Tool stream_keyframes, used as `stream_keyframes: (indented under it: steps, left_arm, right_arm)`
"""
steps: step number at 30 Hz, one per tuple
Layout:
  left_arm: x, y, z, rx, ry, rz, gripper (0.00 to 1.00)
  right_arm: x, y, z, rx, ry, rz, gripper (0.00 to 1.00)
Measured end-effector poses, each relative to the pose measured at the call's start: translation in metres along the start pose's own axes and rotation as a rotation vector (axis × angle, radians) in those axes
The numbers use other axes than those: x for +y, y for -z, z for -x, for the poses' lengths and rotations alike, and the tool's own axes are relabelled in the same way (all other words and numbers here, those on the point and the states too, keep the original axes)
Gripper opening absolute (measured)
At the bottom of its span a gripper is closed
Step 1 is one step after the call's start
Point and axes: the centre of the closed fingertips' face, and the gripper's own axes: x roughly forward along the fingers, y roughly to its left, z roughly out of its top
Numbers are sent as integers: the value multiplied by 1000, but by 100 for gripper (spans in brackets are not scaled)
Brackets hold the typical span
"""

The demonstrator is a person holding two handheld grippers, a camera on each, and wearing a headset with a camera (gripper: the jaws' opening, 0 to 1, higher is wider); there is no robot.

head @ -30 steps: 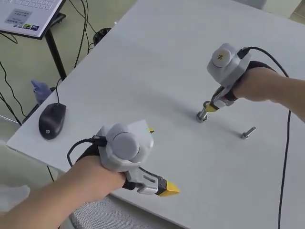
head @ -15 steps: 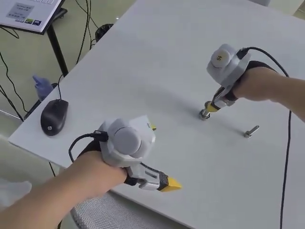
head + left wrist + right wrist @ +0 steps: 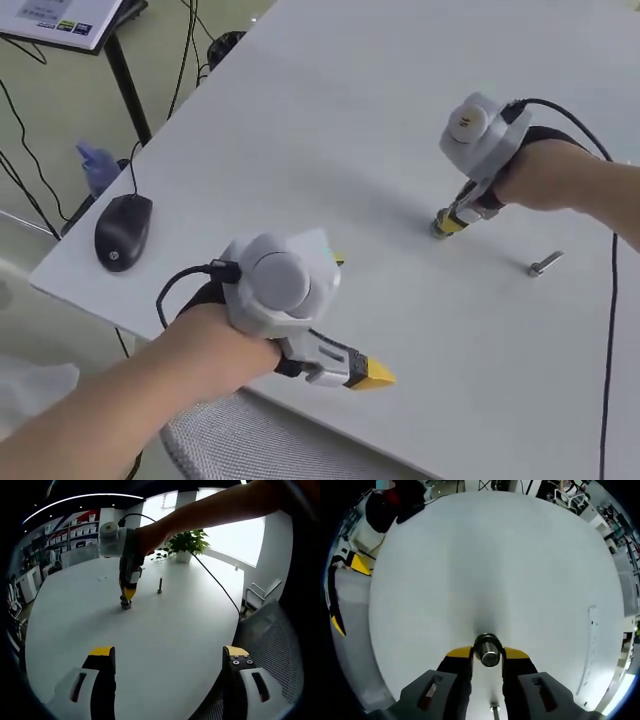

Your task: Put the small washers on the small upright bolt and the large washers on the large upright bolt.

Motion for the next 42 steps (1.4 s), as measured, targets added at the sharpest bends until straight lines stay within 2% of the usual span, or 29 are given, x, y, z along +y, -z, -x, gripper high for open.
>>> stream_keyframes:
  steps: [7,10,15,25,28,34,39,42]
  left_arm:
    - [1,1,0,4,3,6,87]
    - [-1,5,-1,16,7,9,86]
    - [-3,3,0,8,13,17,85]
    - [-6,7,0,24,18,15,84]
    - [-7,8,0,31,21,10,83]
    - [-8,8,3,36,23,6,82]
    - [-8,8,6,29,21,12,82]
    - [-9,8,7,31,24,9,82]
  right_arm:
    - [1,2,-10,3,-2,-7,22]
    - [3,2,-10,-3,0,-11,22]
    - [8,1,-11,-6,-5,-12,22]
    - [18,-1,-6,-7,-5,2,23]
    - [10,-1,-9,-7,-6,2,23]
    - [7,-4,-10,-10,7,0,25]
    - [0,-11,-10,-41,17,7,38]
    - [-1,-12,-4,-52,22,6,39]
